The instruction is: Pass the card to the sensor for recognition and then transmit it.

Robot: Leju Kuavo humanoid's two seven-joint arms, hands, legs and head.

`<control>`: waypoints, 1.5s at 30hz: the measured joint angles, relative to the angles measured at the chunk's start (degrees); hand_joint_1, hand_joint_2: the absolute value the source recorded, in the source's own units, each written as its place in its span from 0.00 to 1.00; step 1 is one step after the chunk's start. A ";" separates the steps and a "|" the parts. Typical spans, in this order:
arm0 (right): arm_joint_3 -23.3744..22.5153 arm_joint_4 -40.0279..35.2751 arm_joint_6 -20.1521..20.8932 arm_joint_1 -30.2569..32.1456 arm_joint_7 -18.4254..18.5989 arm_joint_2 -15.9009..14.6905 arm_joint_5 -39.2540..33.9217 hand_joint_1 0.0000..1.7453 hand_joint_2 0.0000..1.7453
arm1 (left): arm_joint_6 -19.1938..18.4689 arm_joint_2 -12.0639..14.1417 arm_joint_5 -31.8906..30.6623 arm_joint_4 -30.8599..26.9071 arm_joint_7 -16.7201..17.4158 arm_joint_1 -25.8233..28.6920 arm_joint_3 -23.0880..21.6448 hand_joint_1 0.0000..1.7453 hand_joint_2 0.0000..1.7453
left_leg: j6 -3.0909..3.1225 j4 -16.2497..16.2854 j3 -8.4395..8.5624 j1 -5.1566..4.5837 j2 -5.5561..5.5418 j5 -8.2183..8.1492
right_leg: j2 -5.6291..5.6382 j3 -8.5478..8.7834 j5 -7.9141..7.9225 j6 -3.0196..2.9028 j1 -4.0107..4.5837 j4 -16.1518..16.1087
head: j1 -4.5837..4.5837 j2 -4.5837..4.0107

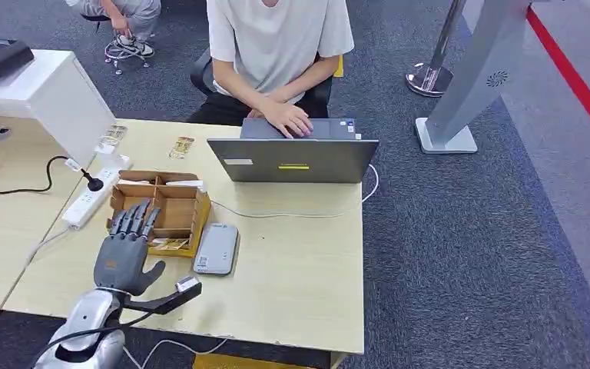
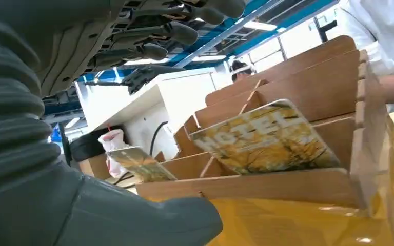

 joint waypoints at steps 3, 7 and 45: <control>0.42 0.00 0.07 -0.01 0.00 0.00 0.13 0.00 1.00 | 0.15 -1.11 -0.11 1.35 0.00 -1.17 0.00 0.00 1.00 | 0.00 0.00 0.00 0.00 0.00 0.00 | 0.01 0.00 0.00 0.00 0.00 0.00 | 0.00 0.00; 0.63 0.00 0.07 -0.04 0.00 0.00 0.28 0.00 1.00 | 0.22 -1.96 -0.24 2.66 -0.11 -2.11 0.00 0.00 1.00 | 0.00 0.00 0.00 0.00 0.01 0.00 | 0.02 -0.02 0.00 0.00 0.00 0.00 | 0.00 0.00; 0.81 0.00 -0.15 -0.06 0.24 -0.02 0.70 0.00 1.00 | -0.28 -4.02 4.77 6.66 -1.36 -4.56 -1.55 1.00 1.00 | 0.00 0.00 -0.01 0.00 0.01 0.00 | 0.02 -0.02 0.00 0.00 0.00 0.00 | 0.00 0.00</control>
